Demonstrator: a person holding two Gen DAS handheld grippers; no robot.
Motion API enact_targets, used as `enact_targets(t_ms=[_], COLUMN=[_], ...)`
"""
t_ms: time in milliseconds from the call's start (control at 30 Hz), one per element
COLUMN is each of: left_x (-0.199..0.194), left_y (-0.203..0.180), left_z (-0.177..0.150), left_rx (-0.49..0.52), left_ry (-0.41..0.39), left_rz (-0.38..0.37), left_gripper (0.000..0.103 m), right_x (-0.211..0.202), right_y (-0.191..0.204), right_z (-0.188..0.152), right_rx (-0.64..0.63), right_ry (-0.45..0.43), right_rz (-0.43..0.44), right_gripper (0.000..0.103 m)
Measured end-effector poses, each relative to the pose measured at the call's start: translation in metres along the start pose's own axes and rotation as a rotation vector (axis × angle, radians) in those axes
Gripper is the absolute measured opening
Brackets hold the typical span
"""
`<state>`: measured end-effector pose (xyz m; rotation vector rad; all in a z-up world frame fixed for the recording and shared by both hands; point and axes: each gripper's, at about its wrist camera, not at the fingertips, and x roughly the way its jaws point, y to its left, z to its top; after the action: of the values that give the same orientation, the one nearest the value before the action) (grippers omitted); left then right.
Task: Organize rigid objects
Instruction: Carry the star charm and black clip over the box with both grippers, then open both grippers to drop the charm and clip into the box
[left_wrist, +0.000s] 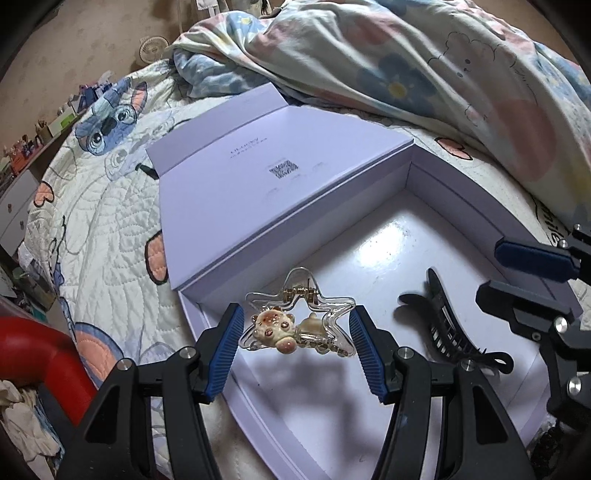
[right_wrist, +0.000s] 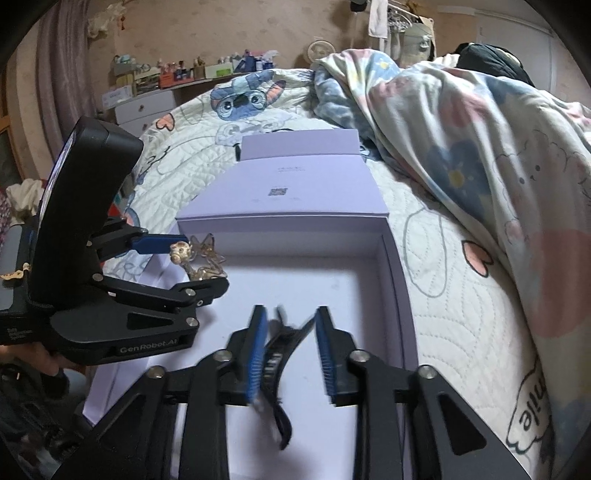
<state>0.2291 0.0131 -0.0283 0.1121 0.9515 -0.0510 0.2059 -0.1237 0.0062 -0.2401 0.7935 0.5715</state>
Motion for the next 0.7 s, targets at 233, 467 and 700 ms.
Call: enact_targets(t_ms=[233, 467, 700], left_x=[-0.006, -0.022, -0.043], left_y=[0.005, 0.005, 0.003], left_z=[-0.002, -0.001, 0.0], left_rx=[-0.027, -0.024, -0.021], left_ry=[0.021, 0.003, -0.032], left_rz=[-0.003, 0.006, 0.02], left_gripper=[0.059, 0.06, 0.083], right_x=[-0.01, -0.026, -0.045], right_y=[-0.001, 0.001, 0.006], right_z=[-0.002, -0.002, -0.001], right_rx=[0.013, 0.016, 0.012], right_ry=[0.004, -0.016, -0.04], right_rz=[-0.011, -0.031, -0.049], right_gripper=[0.034, 0.034, 0.034])
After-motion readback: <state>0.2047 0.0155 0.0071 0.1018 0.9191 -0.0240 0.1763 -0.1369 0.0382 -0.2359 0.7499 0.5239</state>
